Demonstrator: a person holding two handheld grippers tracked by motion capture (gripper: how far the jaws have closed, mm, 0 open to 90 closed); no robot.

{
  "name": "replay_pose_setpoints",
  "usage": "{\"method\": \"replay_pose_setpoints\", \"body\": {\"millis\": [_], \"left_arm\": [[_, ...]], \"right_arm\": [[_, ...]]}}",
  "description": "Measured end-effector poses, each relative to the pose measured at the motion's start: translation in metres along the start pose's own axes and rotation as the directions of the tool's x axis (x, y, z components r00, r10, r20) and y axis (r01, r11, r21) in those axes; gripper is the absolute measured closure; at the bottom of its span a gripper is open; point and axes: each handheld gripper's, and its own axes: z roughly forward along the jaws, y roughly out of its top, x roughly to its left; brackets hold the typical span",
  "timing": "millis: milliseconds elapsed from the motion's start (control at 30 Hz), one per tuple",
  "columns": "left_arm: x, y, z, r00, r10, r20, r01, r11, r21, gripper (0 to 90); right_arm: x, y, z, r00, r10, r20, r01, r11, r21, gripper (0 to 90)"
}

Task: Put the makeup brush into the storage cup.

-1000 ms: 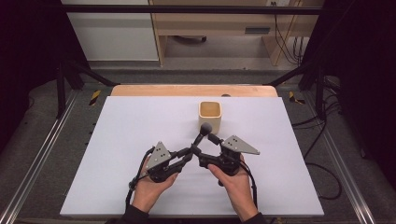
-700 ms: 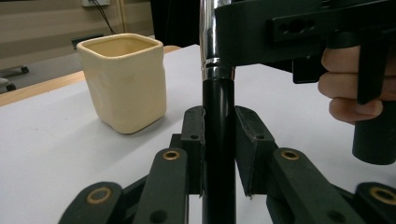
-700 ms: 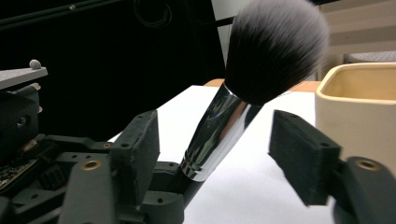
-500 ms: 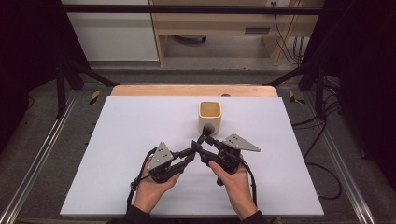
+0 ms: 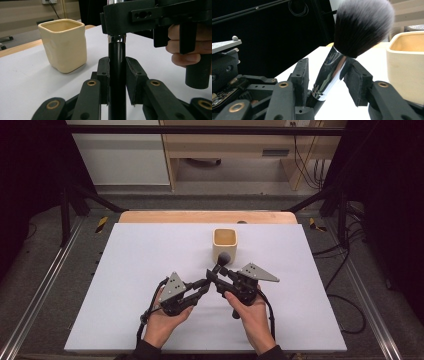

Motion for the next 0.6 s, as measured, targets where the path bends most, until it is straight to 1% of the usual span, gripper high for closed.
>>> {"method": "replay_pose_setpoints", "body": {"millis": [33, 100, 167, 233, 433, 600], "left_arm": [[0.0003, -0.0002, 0.0000, 1.0000, -0.002, 0.002, 0.002, 1.0000, 0.003, 74.4], [0.0005, -0.0004, 0.0000, 1.0000, -0.004, 0.004, 0.004, 1.0000, 0.007, 74.4], [0.0006, -0.0007, -0.0001, 1.0000, -0.001, 0.006, 0.001, 0.9999, 0.010, 74.4], [0.0006, -0.0008, -0.0001, 1.0000, -0.001, 0.006, 0.001, 0.9999, 0.011, 74.4], [0.0001, -0.0017, 0.0003, 1.0000, -0.001, 0.006, 0.001, 0.9999, 0.015, 74.4], [0.0000, -0.0021, 0.0006, 1.0000, -0.003, 0.008, 0.003, 0.9999, 0.015, 74.4]], "right_arm": [[-0.0012, -0.0004, 0.0001, 0.9999, -0.011, -0.003, 0.011, 1.000, 0.000, 57.9], [-0.0014, -0.0005, -0.0002, 0.9999, -0.012, -0.007, 0.012, 1.000, 0.006, 60.7], [-0.0013, -0.0007, -0.0005, 0.9999, -0.008, -0.014, 0.008, 1.000, 0.000, 63.9], [-0.0014, -0.0008, -0.0008, 0.9997, -0.011, -0.021, 0.011, 1.000, 0.003, 65.5], [-0.0004, -0.0011, -0.0007, 0.9992, -0.017, -0.036, 0.017, 1.000, 0.003, 67.9], [0.0010, -0.0007, -0.0010, 0.9992, -0.013, -0.038, 0.013, 1.000, 0.007, 68.6]]}}
